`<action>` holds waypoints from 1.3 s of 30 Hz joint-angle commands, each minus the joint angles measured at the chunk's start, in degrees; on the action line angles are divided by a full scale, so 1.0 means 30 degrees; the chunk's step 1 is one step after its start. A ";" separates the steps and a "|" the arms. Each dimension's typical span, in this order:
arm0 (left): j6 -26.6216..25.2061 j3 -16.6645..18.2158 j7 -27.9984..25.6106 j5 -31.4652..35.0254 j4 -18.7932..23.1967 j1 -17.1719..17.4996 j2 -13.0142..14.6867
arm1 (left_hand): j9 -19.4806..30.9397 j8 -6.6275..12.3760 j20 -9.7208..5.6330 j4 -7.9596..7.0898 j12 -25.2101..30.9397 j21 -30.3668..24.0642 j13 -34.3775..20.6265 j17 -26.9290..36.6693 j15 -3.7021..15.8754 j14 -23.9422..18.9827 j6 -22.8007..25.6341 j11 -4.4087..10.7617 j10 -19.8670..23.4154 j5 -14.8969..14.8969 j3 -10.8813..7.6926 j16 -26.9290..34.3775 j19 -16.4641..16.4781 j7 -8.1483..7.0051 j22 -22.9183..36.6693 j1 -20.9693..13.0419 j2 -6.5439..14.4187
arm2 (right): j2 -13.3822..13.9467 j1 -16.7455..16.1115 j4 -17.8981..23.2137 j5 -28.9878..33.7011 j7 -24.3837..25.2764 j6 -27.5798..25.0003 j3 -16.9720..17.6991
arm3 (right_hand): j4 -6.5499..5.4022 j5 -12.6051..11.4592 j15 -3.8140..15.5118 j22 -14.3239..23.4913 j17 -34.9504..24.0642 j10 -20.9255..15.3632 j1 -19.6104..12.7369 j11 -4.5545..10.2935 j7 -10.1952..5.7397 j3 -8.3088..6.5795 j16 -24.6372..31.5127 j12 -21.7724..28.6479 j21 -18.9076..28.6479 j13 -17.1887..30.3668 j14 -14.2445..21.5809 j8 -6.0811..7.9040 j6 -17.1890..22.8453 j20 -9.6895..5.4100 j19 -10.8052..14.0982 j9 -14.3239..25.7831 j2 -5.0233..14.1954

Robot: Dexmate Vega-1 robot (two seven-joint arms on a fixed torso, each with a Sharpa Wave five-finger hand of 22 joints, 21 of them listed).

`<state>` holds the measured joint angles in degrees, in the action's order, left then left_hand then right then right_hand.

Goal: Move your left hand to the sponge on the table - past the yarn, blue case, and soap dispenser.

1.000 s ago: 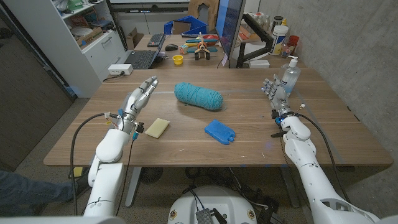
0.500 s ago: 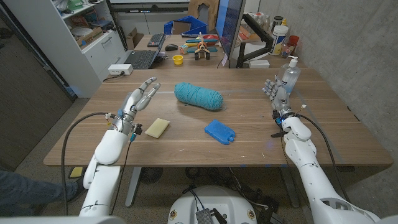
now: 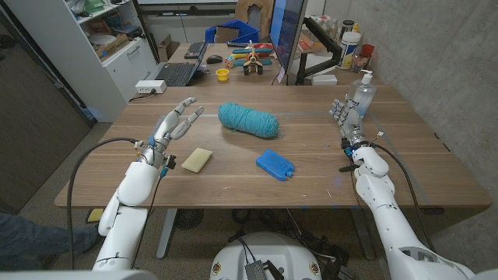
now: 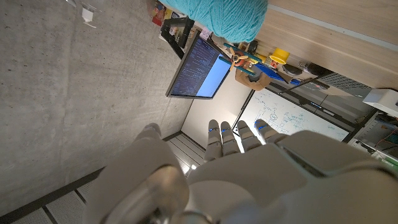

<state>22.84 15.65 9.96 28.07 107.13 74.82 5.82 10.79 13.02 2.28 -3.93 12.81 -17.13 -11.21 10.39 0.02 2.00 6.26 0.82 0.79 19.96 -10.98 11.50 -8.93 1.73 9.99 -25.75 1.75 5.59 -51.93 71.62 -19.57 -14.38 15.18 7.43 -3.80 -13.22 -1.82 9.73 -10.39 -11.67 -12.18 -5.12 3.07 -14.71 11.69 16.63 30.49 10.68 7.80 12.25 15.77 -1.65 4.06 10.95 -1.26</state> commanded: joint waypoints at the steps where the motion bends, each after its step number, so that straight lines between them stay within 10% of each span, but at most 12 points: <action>1: -0.0417 -0.0260 -0.0686 0.1736 0.0220 0.0213 0.0602 | 0.0045 0.0056 0.0182 0.0147 0.0059 0.0083 0.0006 0.0066 -0.0029 -0.0059 0.0202 0.0018 0.0212 0.0130 -0.0067 -0.0010 0.0005 -0.0058 0.0092 -0.0271 0.0043 | -0.0086 0.0013 -0.0131 -0.0005 0.0054 0.0168 0.0034 | 0.0041 -0.0105 -0.0026 0.0043 -0.0066 -0.0232 -0.0056 0.0000 0.0031 0.0001 -0.0041 -0.0059 -0.0093 -0.0015 0.0143 -0.0091 0.0222 0.0049 0.0198 0.0041 0.0181; 39: -0.2622 -0.1296 -0.3587 0.7168 0.1503 0.1506 0.2138 | 0.0062 0.0002 0.0396 0.0428 0.0039 0.0340 -0.0005 0.0093 -0.0095 -0.0344 0.0592 -0.0016 0.0516 0.0097 -0.0216 -0.0010 0.0169 -0.0142 0.0122 -0.0815 0.0259 | -0.0059 0.0248 -0.0391 0.0018 -0.0016 0.0122 0.0083 | 0.0106 -0.0109 0.0013 0.0054 -0.0068 -0.0343 -0.0006 0.0007 -0.0003 0.0072 -0.0074 -0.0207 -0.0423 -0.0010 0.0223 -0.0137 0.0280 0.0074 0.0356 0.0043 0.0219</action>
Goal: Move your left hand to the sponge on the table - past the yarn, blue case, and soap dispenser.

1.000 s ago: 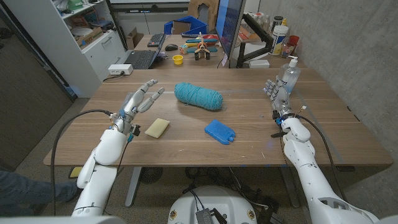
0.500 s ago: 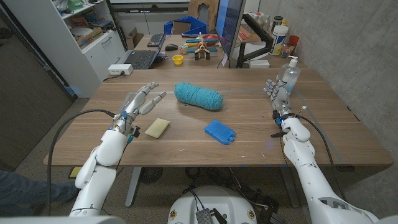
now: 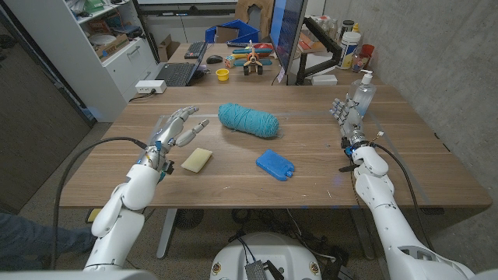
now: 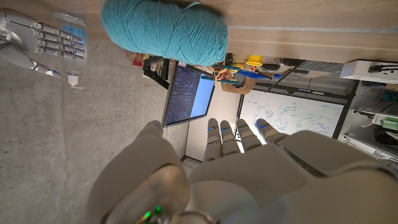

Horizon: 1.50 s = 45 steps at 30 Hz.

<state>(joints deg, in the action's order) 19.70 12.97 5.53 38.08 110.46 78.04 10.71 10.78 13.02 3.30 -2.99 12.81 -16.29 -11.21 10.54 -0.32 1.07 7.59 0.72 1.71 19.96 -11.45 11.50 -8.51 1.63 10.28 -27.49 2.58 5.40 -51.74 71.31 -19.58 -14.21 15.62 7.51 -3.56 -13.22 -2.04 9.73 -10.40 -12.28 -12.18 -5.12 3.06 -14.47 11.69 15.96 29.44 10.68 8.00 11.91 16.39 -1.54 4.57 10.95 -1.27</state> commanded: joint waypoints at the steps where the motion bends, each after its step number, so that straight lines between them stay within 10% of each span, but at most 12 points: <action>1: -0.1684 -0.0474 -0.2255 0.4084 0.0417 0.0466 0.0551 | 0.0062 0.0000 0.0037 0.0120 0.0034 0.0058 -0.0004 0.0042 0.0017 -0.0036 0.0155 0.0020 0.0205 0.0095 -0.0060 -0.0011 0.0054 -0.0120 0.0026 -0.0248 -0.0010 | 0.0010 0.0229 -0.0349 0.0045 -0.0078 -0.0008 0.0054 | 0.0028 -0.0109 0.0096 0.0057 -0.0066 -0.0145 -0.0006 0.0005 0.0004 -0.0006 -0.0074 0.0013 -0.0081 -0.0009 0.0159 -0.0025 0.0066 0.0033 0.0195 0.0042 0.0222; 45: -0.4221 -0.2612 -0.3164 0.5812 -0.0351 0.0902 0.2238 | 0.0081 -0.0015 0.0477 0.0626 0.0065 0.0245 -0.0032 0.0064 0.0021 -0.0416 0.0649 0.0499 0.0702 0.0005 -0.0301 0.0000 0.0505 -0.0441 0.0058 -0.1089 0.0148 | -0.0256 0.0523 -0.1010 0.0272 -0.0307 0.0216 0.0138 | 0.0118 -0.0116 0.0118 0.0067 -0.0063 -0.0300 0.0021 0.0072 0.0000 0.0062 -0.0101 -0.0132 -0.0419 -0.0002 0.0269 -0.0055 0.0139 0.0025 0.0462 0.0045 0.0270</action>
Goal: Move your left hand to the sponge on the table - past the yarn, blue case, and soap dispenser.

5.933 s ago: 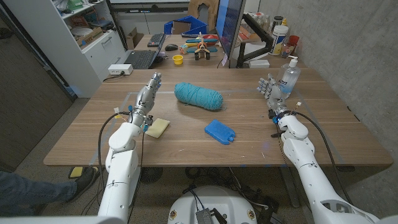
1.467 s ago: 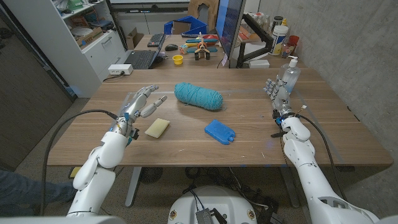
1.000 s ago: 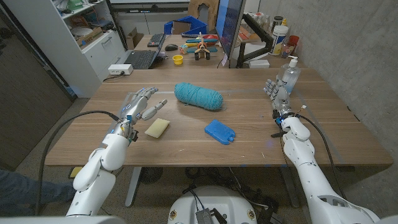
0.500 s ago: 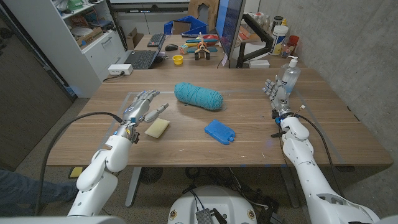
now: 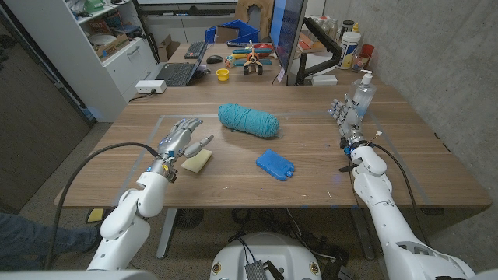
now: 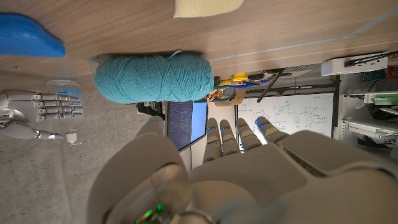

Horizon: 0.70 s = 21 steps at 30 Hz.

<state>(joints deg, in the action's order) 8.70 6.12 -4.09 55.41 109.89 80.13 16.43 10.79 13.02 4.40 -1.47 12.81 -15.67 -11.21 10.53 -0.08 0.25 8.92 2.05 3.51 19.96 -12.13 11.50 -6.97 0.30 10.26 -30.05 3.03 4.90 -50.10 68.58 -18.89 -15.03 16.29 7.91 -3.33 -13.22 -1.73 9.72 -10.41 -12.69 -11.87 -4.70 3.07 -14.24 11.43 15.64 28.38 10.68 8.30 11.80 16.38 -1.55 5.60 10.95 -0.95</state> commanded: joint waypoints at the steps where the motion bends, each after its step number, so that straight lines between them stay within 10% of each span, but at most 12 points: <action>1: -0.0564 -0.0335 0.0033 -0.0017 -0.0185 0.0217 0.0338 | 0.0081 -0.0016 0.0112 0.0126 0.0062 0.0040 -0.0032 0.0068 -0.0057 -0.0146 0.0211 0.0060 0.0101 0.0004 -0.0076 -0.0001 0.0000 0.0014 0.0064 -0.0244 -0.0003 | -0.0088 -0.0038 -0.0083 0.0051 -0.0032 -0.0025 0.0001 | 0.0043 -0.0117 0.0009 0.0069 -0.0061 -0.0173 -0.0082 -0.0083 0.0013 -0.0014 -0.0017 -0.0025 -0.0077 -0.0002 0.0166 -0.0022 0.0142 0.0025 0.0126 0.0045 0.0168; 21: -0.0697 -0.0950 0.0054 -0.0171 -0.1013 -0.0037 0.0800 | 0.0086 0.0004 0.0236 0.0221 0.0041 0.0129 -0.0048 0.0086 -0.0058 -0.0201 0.0447 0.0160 0.0175 -0.0045 -0.0091 -0.0009 0.0047 -0.0045 0.0083 -0.0389 0.0004 | 0.0093 -0.0664 0.1024 0.0115 0.0437 -0.0416 -0.0041 | 0.0077 -0.0120 0.0005 0.0073 -0.0061 -0.0205 -0.0065 -0.0103 -0.0015 0.0016 -0.0042 -0.0097 -0.0244 0.0002 0.0164 -0.0040 0.0146 0.0035 0.0182 0.0047 0.0193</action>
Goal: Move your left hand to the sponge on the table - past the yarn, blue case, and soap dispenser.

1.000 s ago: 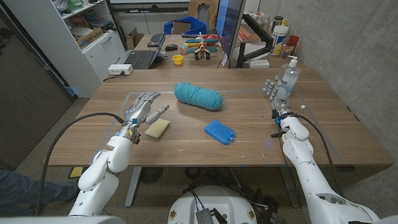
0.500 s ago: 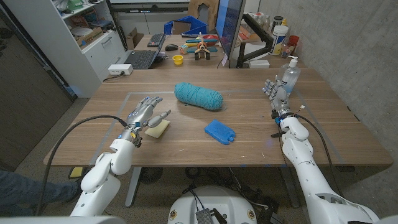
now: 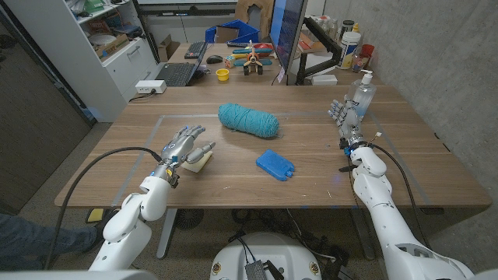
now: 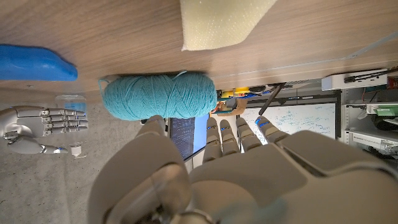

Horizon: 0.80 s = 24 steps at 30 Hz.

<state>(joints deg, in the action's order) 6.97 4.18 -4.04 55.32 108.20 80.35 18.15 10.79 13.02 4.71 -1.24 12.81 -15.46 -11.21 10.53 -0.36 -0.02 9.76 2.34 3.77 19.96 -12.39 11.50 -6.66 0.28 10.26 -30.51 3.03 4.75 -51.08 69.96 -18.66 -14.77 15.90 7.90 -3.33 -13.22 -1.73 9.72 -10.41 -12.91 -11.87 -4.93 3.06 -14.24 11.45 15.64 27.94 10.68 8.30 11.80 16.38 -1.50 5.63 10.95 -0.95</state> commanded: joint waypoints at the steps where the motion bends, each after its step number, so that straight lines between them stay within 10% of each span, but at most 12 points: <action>1: -0.0112 -0.0308 0.0027 -0.0193 -0.0508 -0.0115 0.0233 | 0.0086 -0.0003 0.0137 0.0147 0.0045 0.0065 -0.0049 0.0090 0.0053 -0.0114 0.0164 0.0084 0.0104 -0.0048 -0.0006 -0.0009 -0.0054 -0.0061 0.0086 -0.0245 0.0006 | 0.0141 -0.0342 0.0569 0.0031 0.0371 -0.0286 -0.0044 | 0.0079 -0.0120 0.0013 0.0074 -0.0061 -0.0130 -0.0063 -0.0031 0.0000 0.0018 -0.0044 -0.0104 -0.0101 0.0002 0.0172 -0.0038 0.0155 0.0018 0.0189 0.0047 0.0196; 24: -0.0258 -0.0537 -0.0068 -0.0746 -0.1384 -0.0191 0.0318 | 0.0091 0.0021 0.0218 0.0212 0.0026 0.0154 -0.0067 0.0111 0.0025 -0.0199 0.0456 0.0150 0.0187 -0.0105 -0.0006 -0.0001 0.0020 -0.0144 0.0104 -0.0350 0.0025 | -0.0085 0.0325 -0.0560 0.0165 0.0225 -0.0014 -0.0261 | 0.0119 -0.0124 0.0031 0.0079 -0.0060 -0.0205 -0.0047 -0.0033 0.0012 0.0050 -0.0056 -0.0166 -0.0291 0.0007 0.0201 -0.0056 0.0157 0.0040 0.0241 0.0048 0.0225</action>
<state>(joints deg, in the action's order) 6.33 2.88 -4.15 53.88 105.43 80.01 18.91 10.78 13.02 5.16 -0.86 12.81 -15.02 -11.34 10.52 -0.24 -0.14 10.67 2.54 3.97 19.61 -12.47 11.50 -6.66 -0.01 10.25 -30.95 3.03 4.86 -51.22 69.99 -18.62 -13.81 15.36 7.37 -3.17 -13.22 -1.73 9.72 -10.41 -13.11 -11.87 -5.13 3.07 -14.08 11.45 15.18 27.11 10.68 8.30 11.80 16.38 -1.33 5.79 10.95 -0.95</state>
